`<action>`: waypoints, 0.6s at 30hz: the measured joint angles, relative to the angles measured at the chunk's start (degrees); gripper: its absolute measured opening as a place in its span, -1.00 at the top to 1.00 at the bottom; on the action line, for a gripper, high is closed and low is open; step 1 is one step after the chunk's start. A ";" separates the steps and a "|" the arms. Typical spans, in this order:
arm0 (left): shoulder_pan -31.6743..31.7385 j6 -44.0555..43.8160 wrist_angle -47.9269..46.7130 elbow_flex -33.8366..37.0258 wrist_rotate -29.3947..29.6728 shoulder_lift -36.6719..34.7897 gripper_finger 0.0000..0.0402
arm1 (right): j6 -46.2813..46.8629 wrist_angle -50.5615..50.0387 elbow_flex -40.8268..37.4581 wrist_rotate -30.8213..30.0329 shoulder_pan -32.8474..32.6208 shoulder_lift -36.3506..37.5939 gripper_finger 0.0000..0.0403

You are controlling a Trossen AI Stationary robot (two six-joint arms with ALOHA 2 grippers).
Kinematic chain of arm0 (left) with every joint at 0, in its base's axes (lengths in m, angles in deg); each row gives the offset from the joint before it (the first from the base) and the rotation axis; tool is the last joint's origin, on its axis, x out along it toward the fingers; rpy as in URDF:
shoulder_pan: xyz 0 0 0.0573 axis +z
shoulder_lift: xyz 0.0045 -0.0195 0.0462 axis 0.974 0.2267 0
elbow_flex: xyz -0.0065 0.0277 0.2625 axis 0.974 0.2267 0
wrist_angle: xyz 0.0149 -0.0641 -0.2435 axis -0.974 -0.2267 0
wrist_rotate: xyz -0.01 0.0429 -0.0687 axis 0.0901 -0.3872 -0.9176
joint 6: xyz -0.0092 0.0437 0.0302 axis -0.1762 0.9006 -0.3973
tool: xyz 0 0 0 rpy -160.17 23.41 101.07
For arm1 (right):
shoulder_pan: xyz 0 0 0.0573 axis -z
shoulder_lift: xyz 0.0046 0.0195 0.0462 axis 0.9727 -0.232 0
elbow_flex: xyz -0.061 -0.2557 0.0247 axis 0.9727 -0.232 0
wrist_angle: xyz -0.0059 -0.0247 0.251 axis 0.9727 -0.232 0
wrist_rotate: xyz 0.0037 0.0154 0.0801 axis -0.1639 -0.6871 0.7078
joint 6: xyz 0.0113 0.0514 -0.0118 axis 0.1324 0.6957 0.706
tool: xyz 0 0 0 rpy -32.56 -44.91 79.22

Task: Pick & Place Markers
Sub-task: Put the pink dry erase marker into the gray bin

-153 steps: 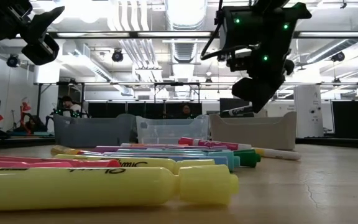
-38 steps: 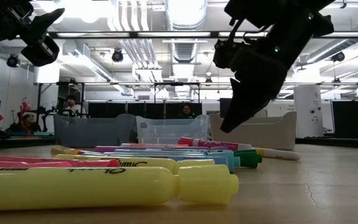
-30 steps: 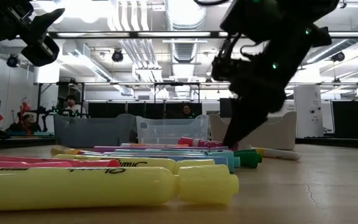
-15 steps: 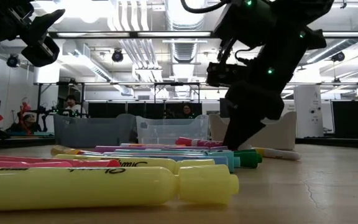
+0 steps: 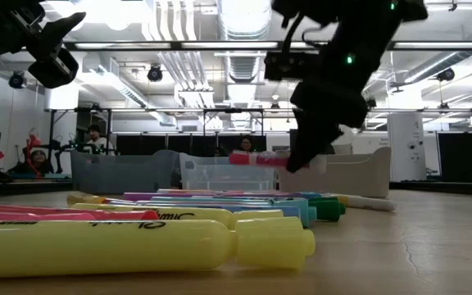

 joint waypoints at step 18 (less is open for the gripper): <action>0.00 0.02 0.00 -0.02 0.00 0.00 0.30 | 25.14 -37.29 7.83 -26.54 -0.91 0.11 0.68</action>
